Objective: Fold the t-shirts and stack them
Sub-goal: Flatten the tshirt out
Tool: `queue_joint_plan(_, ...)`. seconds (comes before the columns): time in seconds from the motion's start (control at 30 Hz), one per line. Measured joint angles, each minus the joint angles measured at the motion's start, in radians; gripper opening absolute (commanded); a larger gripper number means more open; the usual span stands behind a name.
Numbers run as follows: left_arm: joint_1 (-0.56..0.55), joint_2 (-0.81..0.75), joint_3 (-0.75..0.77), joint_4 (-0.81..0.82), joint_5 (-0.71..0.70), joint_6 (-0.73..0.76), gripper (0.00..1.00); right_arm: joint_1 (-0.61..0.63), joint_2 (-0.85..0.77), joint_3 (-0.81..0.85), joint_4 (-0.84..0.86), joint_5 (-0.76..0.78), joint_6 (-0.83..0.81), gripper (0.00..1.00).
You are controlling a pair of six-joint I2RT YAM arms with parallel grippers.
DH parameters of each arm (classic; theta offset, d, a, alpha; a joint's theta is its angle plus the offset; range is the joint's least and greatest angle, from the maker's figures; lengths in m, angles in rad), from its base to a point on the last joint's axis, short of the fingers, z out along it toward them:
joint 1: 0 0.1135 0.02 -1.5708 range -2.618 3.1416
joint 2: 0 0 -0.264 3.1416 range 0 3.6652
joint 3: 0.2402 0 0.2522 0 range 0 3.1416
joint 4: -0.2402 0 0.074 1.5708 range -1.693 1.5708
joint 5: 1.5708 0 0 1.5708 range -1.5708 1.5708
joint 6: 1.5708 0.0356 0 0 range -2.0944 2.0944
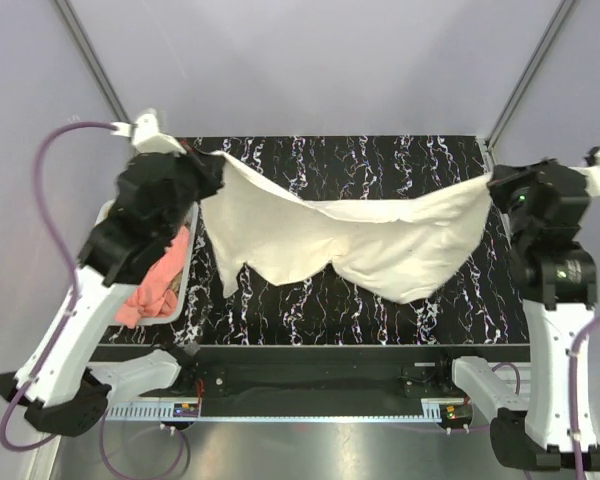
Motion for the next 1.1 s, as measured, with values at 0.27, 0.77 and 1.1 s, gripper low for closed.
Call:
queue_joint_plan(0.27, 0.008, -0.158, 0.169, -0.054, -0.087, 0.058, 0.00, 0.000, -0.043, 0.333, -0.130, 0.097, -0.095, 0.00)
queue_joint_plan(0.77, 0.112, 0.197, 0.262, -0.039, -0.064, 0.107, 0.00, -0.003, 0.320, 0.333, -0.019, 0.095, -0.197, 0.00)
queue_joint_plan(1.1, 0.332, 0.842, 0.885, 0.041, 0.251, -0.088, 0.00, -0.121, 0.982, 1.080, 0.027, -0.013, -0.311, 0.00)
